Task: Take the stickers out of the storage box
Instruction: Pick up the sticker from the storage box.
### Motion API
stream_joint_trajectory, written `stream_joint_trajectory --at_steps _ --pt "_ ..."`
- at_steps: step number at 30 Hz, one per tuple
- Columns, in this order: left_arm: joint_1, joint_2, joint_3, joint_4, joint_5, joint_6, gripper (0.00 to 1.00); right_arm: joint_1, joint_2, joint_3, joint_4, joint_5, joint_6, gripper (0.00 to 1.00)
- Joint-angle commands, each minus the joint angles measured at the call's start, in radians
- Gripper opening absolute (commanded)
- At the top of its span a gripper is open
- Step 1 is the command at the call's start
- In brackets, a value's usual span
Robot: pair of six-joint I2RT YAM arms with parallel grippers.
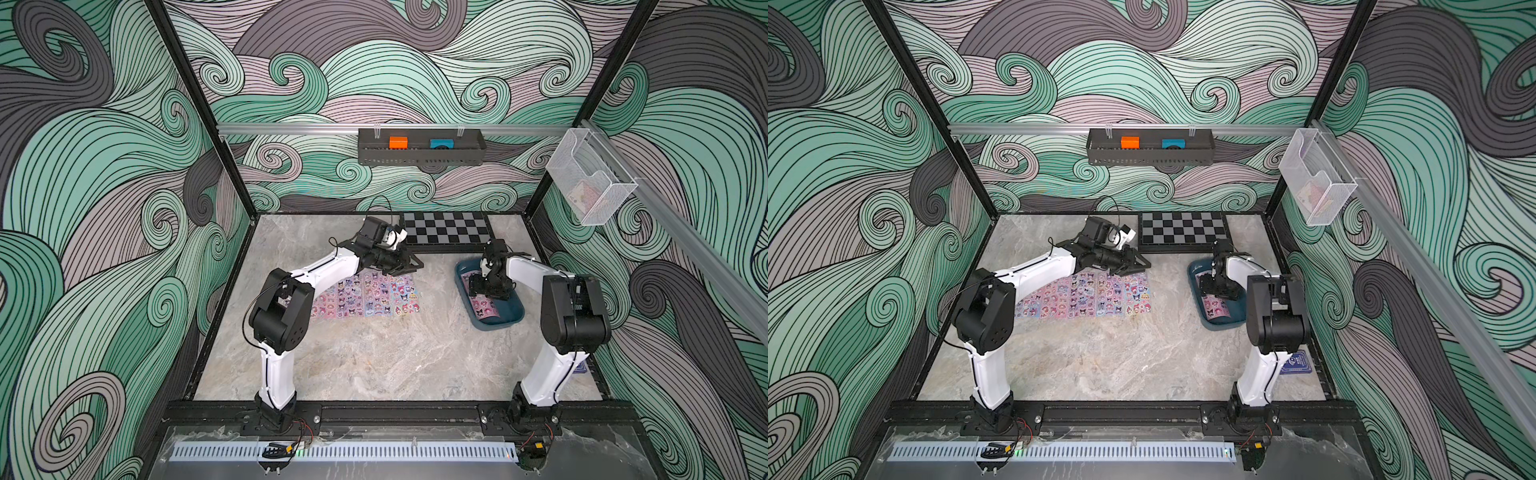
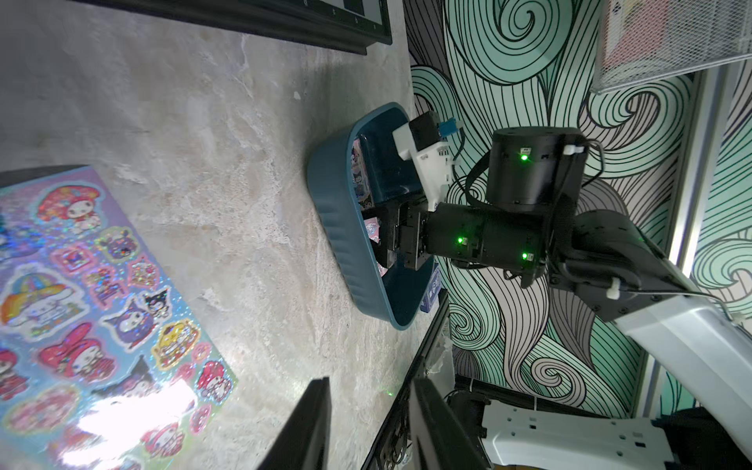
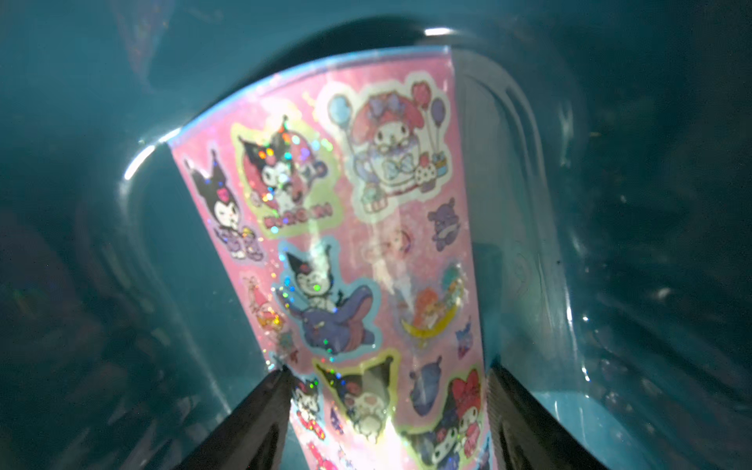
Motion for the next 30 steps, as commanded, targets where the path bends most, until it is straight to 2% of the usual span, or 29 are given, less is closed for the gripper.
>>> stream_joint_trajectory --at_steps 1,6,14,20,30 --pt "0.062 -0.070 -0.039 -0.019 0.020 0.037 0.37 -0.008 -0.023 -0.042 -0.035 -0.051 0.018 0.71" --pt "0.125 -0.133 -0.081 -0.044 0.024 0.061 0.38 -0.009 -0.073 -0.050 -0.035 -0.061 0.022 0.52" --pt "0.189 -0.187 -0.120 -0.038 0.041 0.061 0.38 -0.016 -0.158 -0.072 -0.045 -0.067 0.028 0.44" --pt "0.192 -0.181 -0.118 -0.034 0.051 0.057 0.38 -0.029 -0.219 -0.075 -0.064 -0.081 0.026 0.43" --pt "0.190 -0.175 -0.128 -0.002 0.071 0.030 0.38 -0.033 -0.262 -0.078 -0.064 -0.117 0.029 0.35"
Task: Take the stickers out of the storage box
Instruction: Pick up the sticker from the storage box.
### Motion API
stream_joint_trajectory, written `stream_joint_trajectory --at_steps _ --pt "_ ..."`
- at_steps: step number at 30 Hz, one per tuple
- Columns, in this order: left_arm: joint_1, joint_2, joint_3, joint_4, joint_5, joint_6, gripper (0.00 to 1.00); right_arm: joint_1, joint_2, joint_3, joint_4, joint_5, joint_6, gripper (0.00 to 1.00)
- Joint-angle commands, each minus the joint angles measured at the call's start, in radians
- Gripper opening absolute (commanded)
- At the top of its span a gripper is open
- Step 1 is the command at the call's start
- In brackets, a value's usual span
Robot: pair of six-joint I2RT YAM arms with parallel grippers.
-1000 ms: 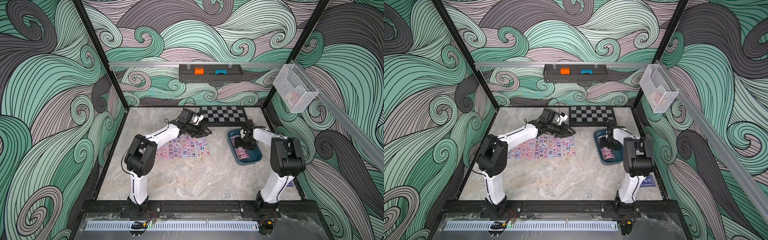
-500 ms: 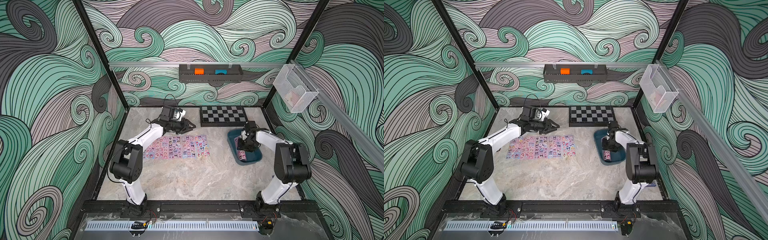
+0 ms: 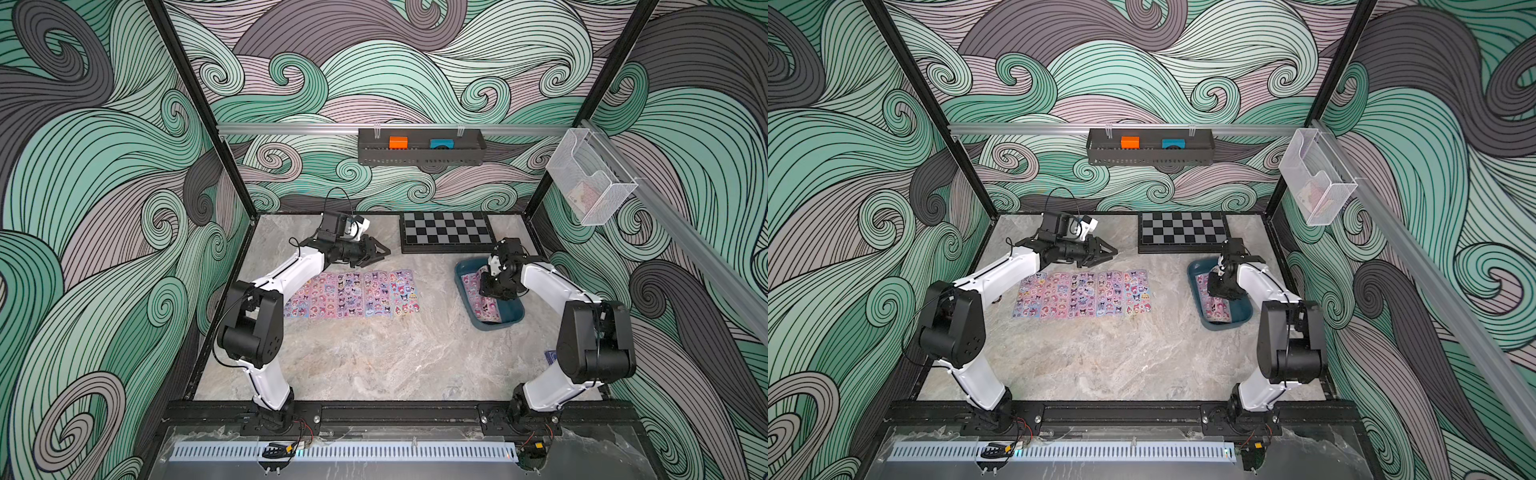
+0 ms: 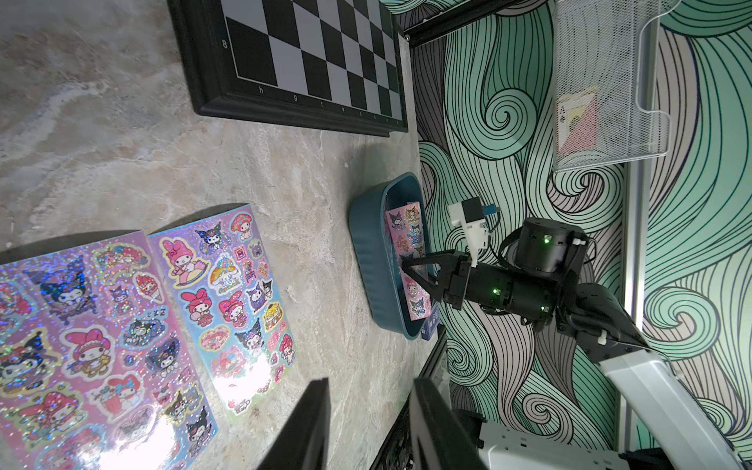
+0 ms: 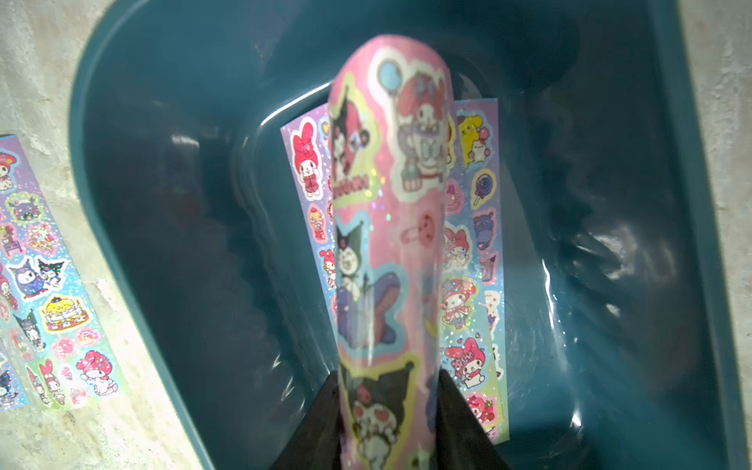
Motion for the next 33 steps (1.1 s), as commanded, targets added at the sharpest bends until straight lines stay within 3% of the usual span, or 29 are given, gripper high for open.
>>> stream_joint_trajectory --at_steps 1,8,12,18,25,33 --pt "0.000 -0.015 -0.010 0.032 0.039 -0.015 0.38 -0.005 -0.055 -0.008 -0.013 -0.034 0.007 0.35" --pt "-0.023 0.017 -0.005 0.126 0.118 -0.085 0.38 -0.004 -0.167 0.004 -0.051 -0.066 0.008 0.33" --pt "-0.054 0.046 -0.013 0.253 0.166 -0.180 0.38 0.002 -0.245 -0.007 -0.058 -0.150 0.029 0.33" --pt "-0.144 0.099 0.027 0.374 0.178 -0.252 0.41 0.090 -0.338 -0.014 -0.052 -0.242 0.084 0.33" --pt "-0.228 0.179 0.066 0.495 0.178 -0.335 0.41 0.182 -0.404 -0.068 0.103 -0.387 0.230 0.34" --pt "-0.253 0.198 0.047 0.622 0.167 -0.409 0.41 0.263 -0.372 -0.089 0.242 -0.471 0.336 0.34"
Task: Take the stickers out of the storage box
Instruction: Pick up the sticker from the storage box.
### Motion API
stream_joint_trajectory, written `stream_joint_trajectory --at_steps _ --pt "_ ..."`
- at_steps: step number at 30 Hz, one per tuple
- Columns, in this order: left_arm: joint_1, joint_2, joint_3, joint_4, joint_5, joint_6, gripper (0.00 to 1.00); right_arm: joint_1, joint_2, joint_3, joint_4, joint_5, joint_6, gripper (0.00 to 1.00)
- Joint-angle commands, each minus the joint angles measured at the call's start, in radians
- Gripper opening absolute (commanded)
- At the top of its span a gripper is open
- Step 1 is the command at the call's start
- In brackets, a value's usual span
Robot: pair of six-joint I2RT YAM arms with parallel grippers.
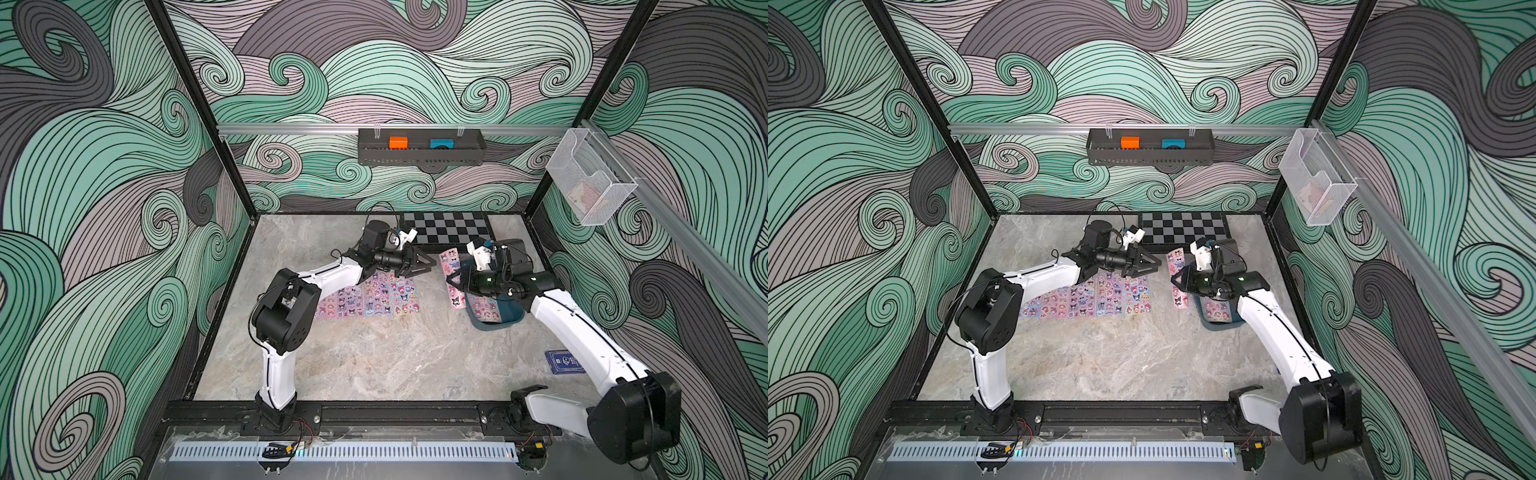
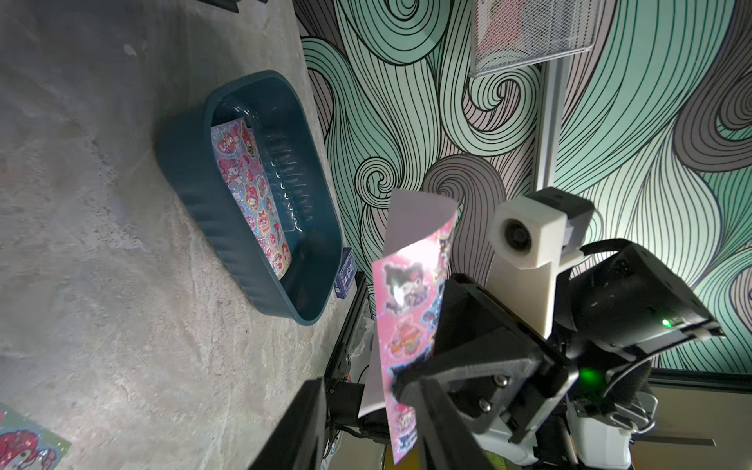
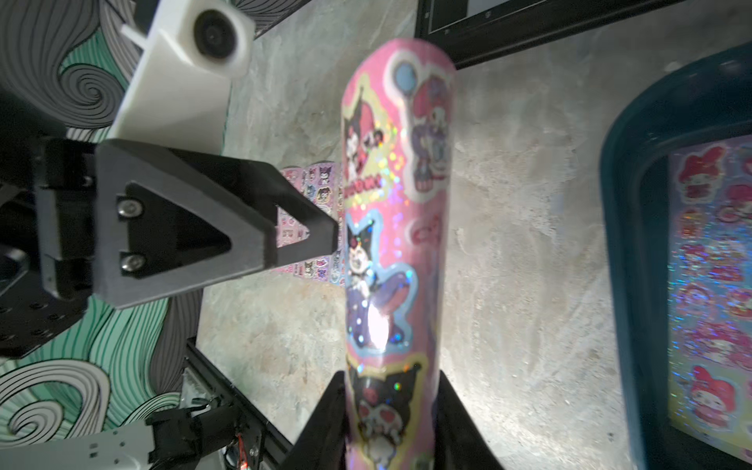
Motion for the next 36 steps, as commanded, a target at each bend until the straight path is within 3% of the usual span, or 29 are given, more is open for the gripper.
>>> stream_joint_trajectory --at_steps 1,11,23,31,34,36 --pt "-0.008 0.012 0.021 0.120 0.005 -0.053 0.41 0.026 0.011 -0.011 0.095 -0.064 0.065 0.34" --pt "-0.012 0.026 0.020 0.166 0.008 -0.092 0.36 0.053 0.034 -0.012 0.151 -0.100 0.107 0.34" --pt "0.002 0.012 0.010 0.157 0.020 -0.083 0.03 0.053 0.056 -0.010 0.150 -0.095 0.096 0.40" --pt "0.081 -0.049 -0.049 0.165 0.048 -0.085 0.00 0.000 0.034 -0.032 0.157 -0.133 0.092 0.76" --pt "0.112 -0.070 -0.065 0.174 0.079 -0.094 0.00 -0.022 0.018 -0.047 0.169 -0.162 0.095 0.93" --pt "0.130 -0.077 -0.060 0.171 0.114 -0.092 0.00 -0.026 0.007 -0.064 0.215 -0.186 0.115 0.99"
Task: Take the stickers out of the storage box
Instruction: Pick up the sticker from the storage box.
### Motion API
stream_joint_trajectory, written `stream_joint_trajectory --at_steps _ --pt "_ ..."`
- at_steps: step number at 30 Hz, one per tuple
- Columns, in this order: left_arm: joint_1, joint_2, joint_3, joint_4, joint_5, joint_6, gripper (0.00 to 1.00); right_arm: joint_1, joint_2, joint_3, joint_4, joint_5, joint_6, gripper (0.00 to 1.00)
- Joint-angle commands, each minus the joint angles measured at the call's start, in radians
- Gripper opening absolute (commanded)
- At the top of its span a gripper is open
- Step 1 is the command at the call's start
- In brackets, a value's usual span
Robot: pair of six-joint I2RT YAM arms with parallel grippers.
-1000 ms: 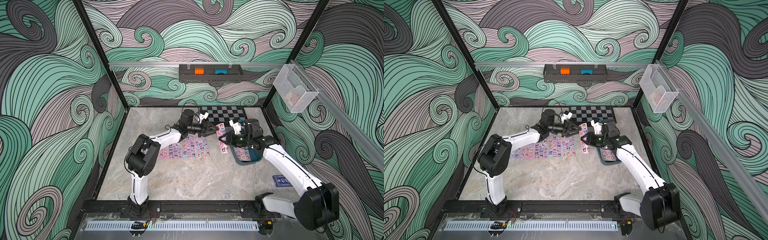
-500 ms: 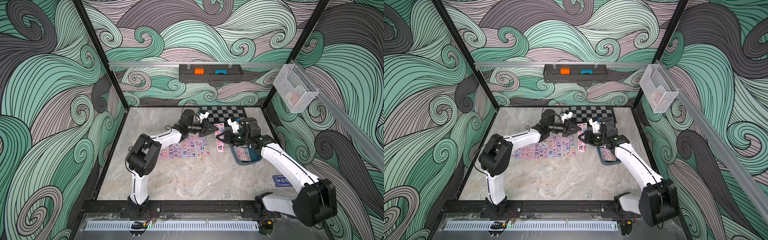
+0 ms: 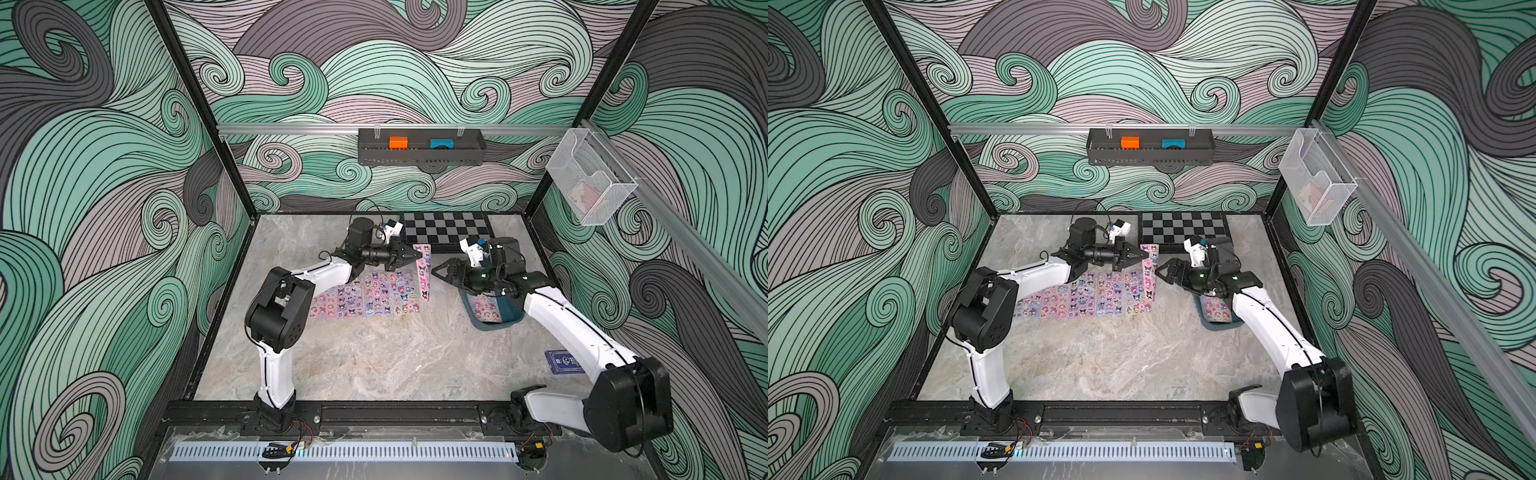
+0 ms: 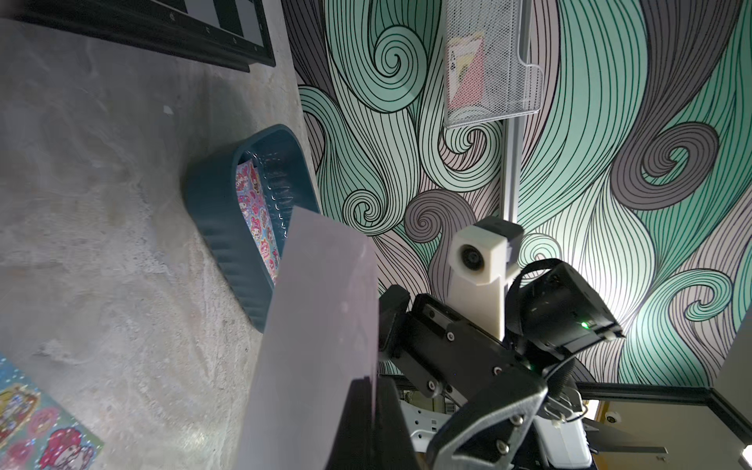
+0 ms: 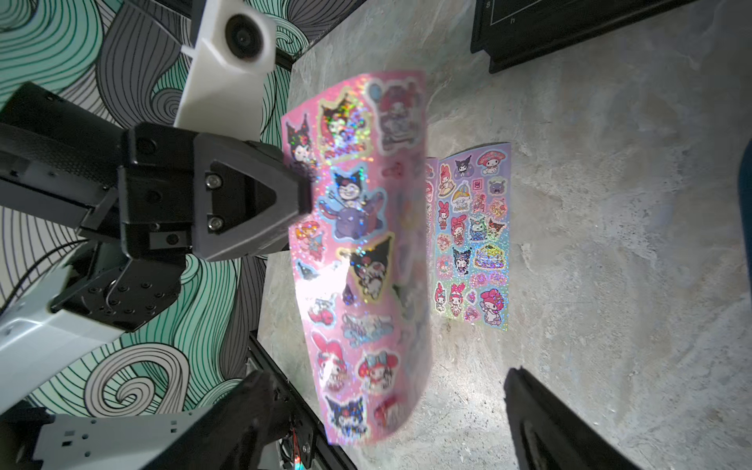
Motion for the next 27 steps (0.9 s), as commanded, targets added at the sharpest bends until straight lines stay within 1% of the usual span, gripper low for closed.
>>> stream_joint_trajectory --at_steps 1,3,5,7,10,13,17,18,20,21,22,24,27 --pt "0.030 -0.054 0.016 0.029 0.092 0.005 0.00 -0.009 -0.035 -0.028 0.096 -0.081 0.030 0.99" --pt "0.047 -0.058 0.022 0.045 0.140 -0.011 0.00 -0.007 -0.015 -0.043 0.193 -0.153 0.095 0.99" --pt "0.059 -0.066 0.020 0.071 0.178 -0.033 0.00 0.004 0.032 -0.066 0.355 -0.231 0.198 0.99" --pt "0.067 -0.077 0.021 0.081 0.209 -0.045 0.00 0.026 0.086 -0.072 0.486 -0.275 0.281 0.99" --pt "0.073 -0.109 0.020 0.079 0.246 -0.050 0.00 0.074 0.159 -0.045 0.614 -0.297 0.346 0.99" --pt "0.081 -0.151 0.018 0.071 0.260 -0.051 0.00 0.105 0.232 -0.018 0.736 -0.325 0.409 0.99" --pt "0.097 -0.199 0.007 0.062 0.262 -0.051 0.00 0.121 0.305 -0.028 1.007 -0.376 0.581 0.99" --pt "0.099 -0.205 0.008 0.040 0.262 -0.035 0.00 0.127 0.324 -0.029 1.088 -0.387 0.633 0.99" --pt "0.106 -0.208 0.023 -0.069 0.257 0.039 0.00 0.136 0.345 -0.030 1.205 -0.403 0.709 0.98" --pt "0.112 -0.206 0.026 -0.121 0.251 0.079 0.00 0.141 0.358 -0.032 1.269 -0.410 0.751 0.97" --pt "0.118 -0.201 0.027 -0.139 0.250 0.091 0.00 0.141 0.367 -0.036 1.326 -0.412 0.789 0.96" --pt "0.137 -0.188 0.010 -0.110 0.253 0.066 0.00 0.140 0.385 -0.049 1.450 -0.414 0.873 0.93" --pt "0.161 -0.176 -0.011 -0.085 0.250 0.044 0.00 0.142 0.402 -0.053 1.528 -0.420 0.921 0.88"
